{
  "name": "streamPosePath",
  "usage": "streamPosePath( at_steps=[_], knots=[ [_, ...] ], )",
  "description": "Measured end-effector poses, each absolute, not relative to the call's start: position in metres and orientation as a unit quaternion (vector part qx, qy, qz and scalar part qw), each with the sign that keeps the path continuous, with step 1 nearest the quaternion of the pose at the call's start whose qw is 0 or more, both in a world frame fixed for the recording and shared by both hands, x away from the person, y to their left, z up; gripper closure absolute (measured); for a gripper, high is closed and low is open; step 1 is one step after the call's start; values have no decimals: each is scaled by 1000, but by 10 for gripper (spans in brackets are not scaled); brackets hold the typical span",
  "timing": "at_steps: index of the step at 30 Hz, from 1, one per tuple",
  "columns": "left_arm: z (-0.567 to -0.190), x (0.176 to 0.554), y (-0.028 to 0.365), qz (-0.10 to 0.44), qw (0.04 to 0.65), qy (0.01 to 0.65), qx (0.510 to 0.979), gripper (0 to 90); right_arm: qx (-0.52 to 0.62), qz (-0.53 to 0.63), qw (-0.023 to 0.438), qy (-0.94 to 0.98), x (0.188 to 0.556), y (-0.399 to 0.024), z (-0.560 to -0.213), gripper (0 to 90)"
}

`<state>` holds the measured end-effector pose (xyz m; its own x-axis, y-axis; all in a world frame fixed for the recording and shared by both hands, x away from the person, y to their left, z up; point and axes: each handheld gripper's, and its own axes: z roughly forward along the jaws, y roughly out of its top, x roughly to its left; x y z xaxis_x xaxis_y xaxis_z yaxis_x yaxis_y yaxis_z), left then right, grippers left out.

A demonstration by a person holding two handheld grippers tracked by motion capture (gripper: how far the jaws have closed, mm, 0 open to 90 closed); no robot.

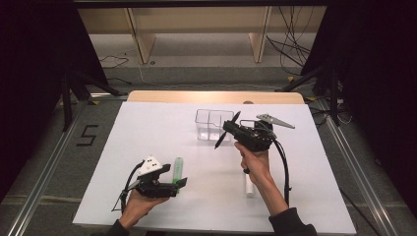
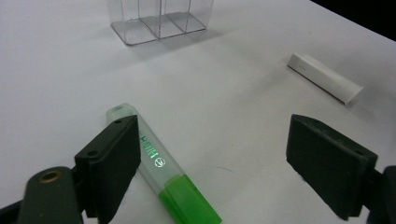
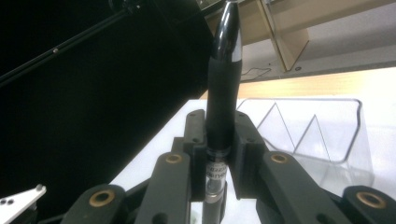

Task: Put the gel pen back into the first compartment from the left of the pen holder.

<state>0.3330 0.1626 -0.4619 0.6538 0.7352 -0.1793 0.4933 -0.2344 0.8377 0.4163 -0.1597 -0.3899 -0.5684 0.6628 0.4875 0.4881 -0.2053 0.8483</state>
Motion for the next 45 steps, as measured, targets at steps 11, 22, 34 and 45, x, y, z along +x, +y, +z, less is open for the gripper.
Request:
streamPosePath(
  at_steps=[11, 22, 34, 45],
  knots=[
    [-464, 333, 166, 131, 469, 411, 771, 164, 460, 622, 85, 628, 439, -148, -373, 794],
    [-466, 335, 168, 135, 460, 423, 769, 161, 467, 611, 102, 631, 466, -133, -364, 794],
    [-466, 335, 170, 137, 462, 422, 768, 160, 480, 600, 117, 629, 495, -120, -352, 793],
    [-465, 334, 170, 141, 466, 423, 764, 160, 486, 579, 125, 642, 515, -100, -352, 793]
  ],
)
